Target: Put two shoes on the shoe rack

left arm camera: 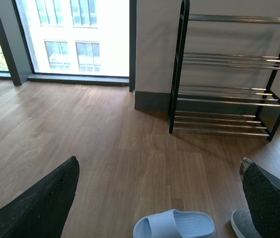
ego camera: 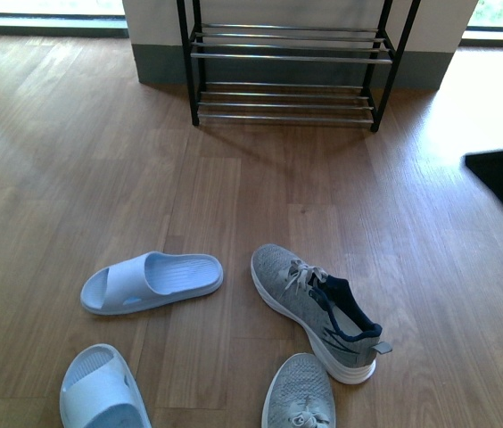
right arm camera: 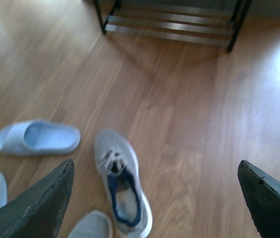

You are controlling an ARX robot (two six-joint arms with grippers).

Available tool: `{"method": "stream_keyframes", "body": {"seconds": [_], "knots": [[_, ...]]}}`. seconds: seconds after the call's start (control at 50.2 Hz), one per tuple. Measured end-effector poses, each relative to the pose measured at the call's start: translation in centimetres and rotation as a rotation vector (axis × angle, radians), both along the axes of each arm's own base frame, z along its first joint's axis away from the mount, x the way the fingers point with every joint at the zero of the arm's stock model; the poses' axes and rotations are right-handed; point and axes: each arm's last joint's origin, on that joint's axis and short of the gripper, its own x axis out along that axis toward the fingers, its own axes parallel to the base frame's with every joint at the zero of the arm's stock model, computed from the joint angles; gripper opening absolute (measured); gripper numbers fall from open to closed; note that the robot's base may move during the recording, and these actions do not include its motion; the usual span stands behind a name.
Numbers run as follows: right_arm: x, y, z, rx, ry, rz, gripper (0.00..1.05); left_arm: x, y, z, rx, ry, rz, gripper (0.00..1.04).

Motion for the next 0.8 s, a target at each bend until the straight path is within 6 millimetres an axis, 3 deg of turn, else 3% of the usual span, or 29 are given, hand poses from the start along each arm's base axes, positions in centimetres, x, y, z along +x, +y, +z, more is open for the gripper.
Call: {"method": "stream_keyframes", "body": {"seconds": [0.04, 0.119, 0.358, 0.577, 0.796], "knots": [[1.7, 1.1, -1.8, -0.011, 0.104, 0.057, 0.96, 0.0, 0.0, 0.0, 0.000, 0.000, 0.000, 0.95], [3.9, 3.6, -3.5, -0.075, 0.172, 0.152, 0.95, 0.0, 0.0, 0.0, 0.000, 0.000, 0.000, 0.95], [7.7, 8.3, -6.9, -0.219, 0.235, 0.296, 0.96, 0.0, 0.0, 0.0, 0.000, 0.000, 0.000, 0.95], [10.1, 10.5, -11.9, -0.334, 0.322, 0.369, 0.96, 0.0, 0.0, 0.0, 0.000, 0.000, 0.000, 0.95], [12.8, 10.8, -16.0, -0.417, 0.400, 0.388, 0.96, 0.0, 0.0, 0.0, 0.000, 0.000, 0.000, 0.95]]}}
